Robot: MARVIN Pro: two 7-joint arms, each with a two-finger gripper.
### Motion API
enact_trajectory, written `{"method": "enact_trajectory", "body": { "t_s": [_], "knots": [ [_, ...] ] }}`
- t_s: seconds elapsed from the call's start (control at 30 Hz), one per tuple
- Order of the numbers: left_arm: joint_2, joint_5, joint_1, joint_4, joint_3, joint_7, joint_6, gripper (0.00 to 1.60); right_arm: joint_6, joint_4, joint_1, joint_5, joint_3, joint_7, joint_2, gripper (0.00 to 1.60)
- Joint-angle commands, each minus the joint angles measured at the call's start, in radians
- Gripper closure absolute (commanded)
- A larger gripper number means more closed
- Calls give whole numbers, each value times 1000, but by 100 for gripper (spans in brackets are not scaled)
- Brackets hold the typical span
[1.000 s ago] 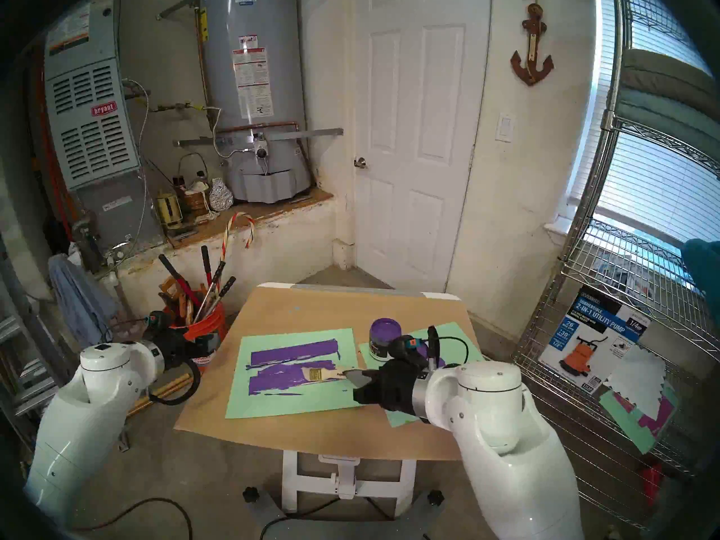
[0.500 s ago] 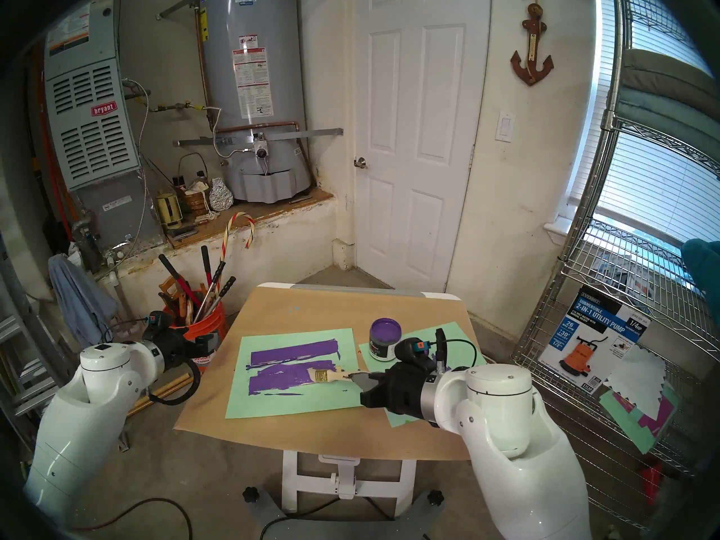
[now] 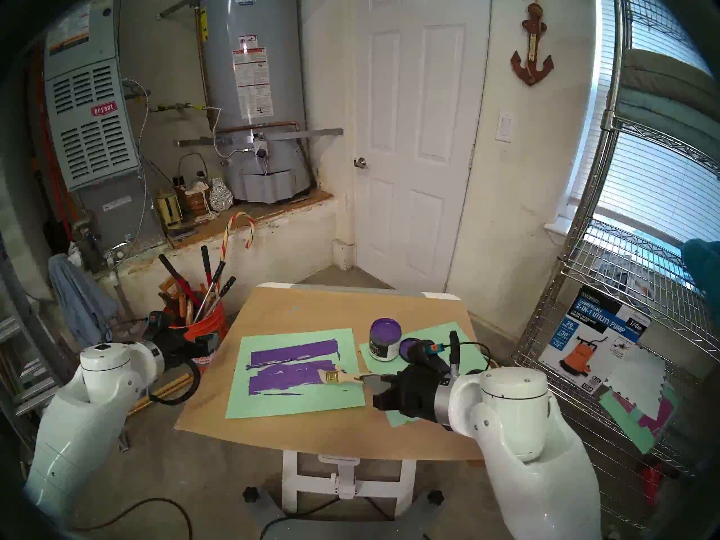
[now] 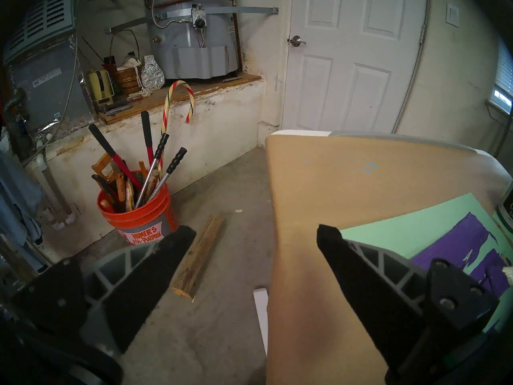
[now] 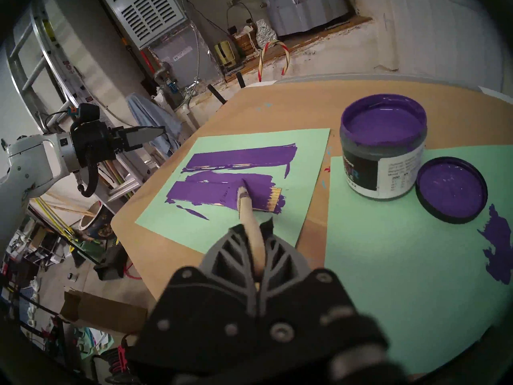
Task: Pick up brush, dip the brush into paint, and paint the wood
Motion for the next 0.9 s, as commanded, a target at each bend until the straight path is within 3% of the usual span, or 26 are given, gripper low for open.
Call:
{"method": "enact_trajectory", "body": {
  "t_s": [0.0,0.87],
  "knots": [
    [1,-2,-4,-15,-9,1,-2,0,-1,1,17,-4,-9,-14,-14,160],
    [1,-2,-4,-15,-9,1,-2,0,-9,30,17,10,37,-14,26,160]
  ]
}}
